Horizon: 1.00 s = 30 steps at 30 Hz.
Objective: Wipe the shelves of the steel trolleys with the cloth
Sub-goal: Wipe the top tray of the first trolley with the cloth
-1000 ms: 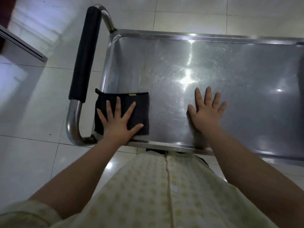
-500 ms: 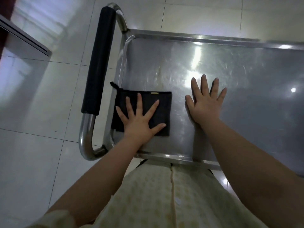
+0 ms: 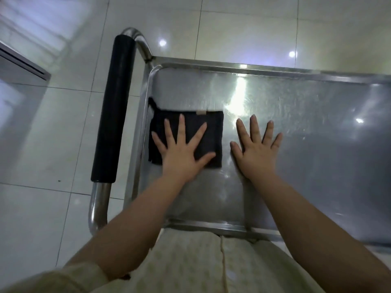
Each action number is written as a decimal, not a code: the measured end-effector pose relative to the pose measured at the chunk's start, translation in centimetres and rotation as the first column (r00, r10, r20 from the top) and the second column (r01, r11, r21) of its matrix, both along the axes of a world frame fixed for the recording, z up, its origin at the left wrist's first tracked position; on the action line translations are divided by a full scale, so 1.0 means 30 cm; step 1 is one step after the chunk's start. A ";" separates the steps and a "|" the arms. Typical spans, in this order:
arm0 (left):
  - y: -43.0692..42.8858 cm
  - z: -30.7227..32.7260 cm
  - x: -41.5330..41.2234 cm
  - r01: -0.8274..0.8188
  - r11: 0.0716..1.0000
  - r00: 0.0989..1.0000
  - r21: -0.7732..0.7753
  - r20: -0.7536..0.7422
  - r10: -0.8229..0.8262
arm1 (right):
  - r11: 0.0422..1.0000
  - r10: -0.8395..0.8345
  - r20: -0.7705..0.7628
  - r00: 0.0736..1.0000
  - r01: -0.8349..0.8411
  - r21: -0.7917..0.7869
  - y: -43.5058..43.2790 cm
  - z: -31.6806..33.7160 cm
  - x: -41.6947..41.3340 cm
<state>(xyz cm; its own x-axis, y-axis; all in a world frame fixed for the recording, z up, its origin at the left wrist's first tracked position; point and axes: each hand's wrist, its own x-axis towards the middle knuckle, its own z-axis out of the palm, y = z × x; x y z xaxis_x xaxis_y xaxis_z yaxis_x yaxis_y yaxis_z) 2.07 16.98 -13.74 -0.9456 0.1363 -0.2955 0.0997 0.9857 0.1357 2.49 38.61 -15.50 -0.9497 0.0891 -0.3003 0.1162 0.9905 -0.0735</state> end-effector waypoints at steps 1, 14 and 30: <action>-0.014 -0.002 0.094 0.008 1.000 1.000 0.007 -0.010 -0.008 | 1.000 0.003 -0.001 1.000 -0.003 0.004 0.006 0.002 -0.012; -0.019 -0.002 -0.294 -0.049 0.997 0.999 -0.066 0.002 0.050 | 0.997 0.080 -0.050 0.996 -0.080 0.020 0.095 -0.003 -0.137; -0.106 0.004 0.303 -0.052 0.994 0.997 -0.095 0.057 0.058 | 0.996 0.081 0.000 0.997 -0.081 0.023 0.093 0.021 -0.133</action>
<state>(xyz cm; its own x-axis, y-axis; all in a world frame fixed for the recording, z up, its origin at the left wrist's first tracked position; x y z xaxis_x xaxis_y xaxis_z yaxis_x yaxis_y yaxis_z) 11.18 13.80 -13.62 -0.9313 0.0540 -0.3603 0.0398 0.9981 0.0470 -1.50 41.40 -14.87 -0.9545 0.0184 -0.2977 0.0350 0.9981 -0.0506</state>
